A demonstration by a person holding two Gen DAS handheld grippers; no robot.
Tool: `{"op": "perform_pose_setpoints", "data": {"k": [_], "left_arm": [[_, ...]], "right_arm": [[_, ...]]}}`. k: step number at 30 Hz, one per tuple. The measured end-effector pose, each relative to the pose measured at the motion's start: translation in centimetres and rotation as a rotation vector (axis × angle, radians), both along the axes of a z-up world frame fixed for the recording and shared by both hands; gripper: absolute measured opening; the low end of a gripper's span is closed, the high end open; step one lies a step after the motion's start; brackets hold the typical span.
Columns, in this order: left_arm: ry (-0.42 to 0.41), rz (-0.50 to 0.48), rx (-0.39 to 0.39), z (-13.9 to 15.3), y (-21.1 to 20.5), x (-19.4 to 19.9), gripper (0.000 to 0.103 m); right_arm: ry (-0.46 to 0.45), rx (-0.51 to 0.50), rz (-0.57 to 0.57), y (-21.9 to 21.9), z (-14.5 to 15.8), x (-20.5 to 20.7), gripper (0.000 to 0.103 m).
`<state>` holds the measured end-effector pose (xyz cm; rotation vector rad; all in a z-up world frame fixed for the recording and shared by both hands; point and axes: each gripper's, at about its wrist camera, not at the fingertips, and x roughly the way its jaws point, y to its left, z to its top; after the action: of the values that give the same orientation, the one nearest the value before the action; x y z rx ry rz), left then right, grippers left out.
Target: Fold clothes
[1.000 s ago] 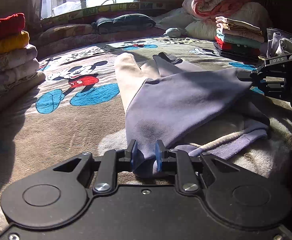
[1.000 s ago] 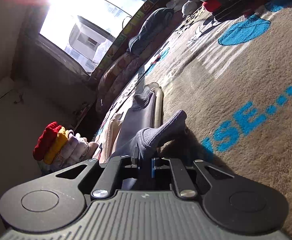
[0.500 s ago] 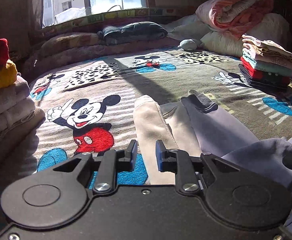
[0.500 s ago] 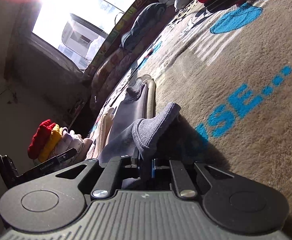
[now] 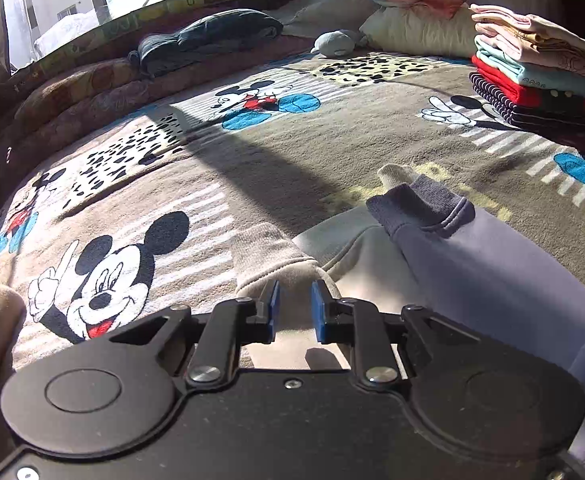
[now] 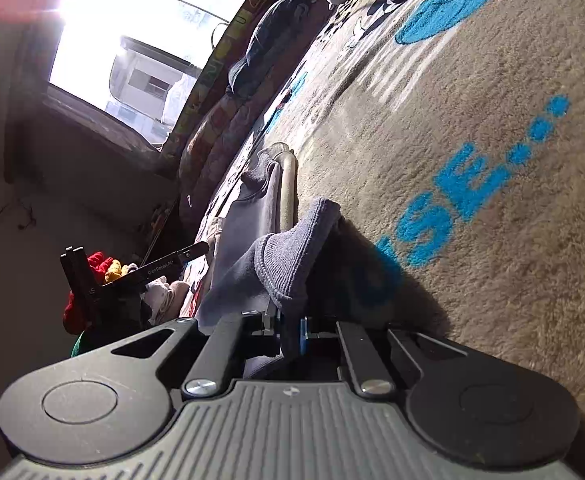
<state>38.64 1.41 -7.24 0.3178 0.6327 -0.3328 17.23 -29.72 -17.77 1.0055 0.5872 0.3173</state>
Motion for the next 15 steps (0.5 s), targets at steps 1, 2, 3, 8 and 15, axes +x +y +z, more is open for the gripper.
{"op": "perform_pose_setpoints", "data": {"k": [1, 2, 3, 8, 15], "left_arm": [[0.000, 0.020, -0.008, 0.1, 0.2, 1.2, 0.018], [0.005, 0.037, -0.019, 0.0, 0.4, 2.2, 0.018], [0.037, 0.045, -0.028, -0.6, 0.3, 3.5, 0.017], [0.116, 0.034, -0.039, -1.6, 0.1, 6.3, 0.016], [0.097, 0.133, -0.072, -2.0, 0.7, 5.6, 0.016]], "right_arm": [[0.001, -0.001, 0.001, 0.0, 0.0, 0.1, 0.008], [0.001, -0.001, 0.003, 0.0, -0.1, 0.1, 0.008], [0.002, -0.001, 0.004, 0.0, -0.1, 0.1, 0.008], [0.007, -0.003, 0.004, 0.0, -0.2, 0.2, 0.006], [0.003, -0.026, 0.007, 0.2, 0.0, 0.2, 0.005]]}}
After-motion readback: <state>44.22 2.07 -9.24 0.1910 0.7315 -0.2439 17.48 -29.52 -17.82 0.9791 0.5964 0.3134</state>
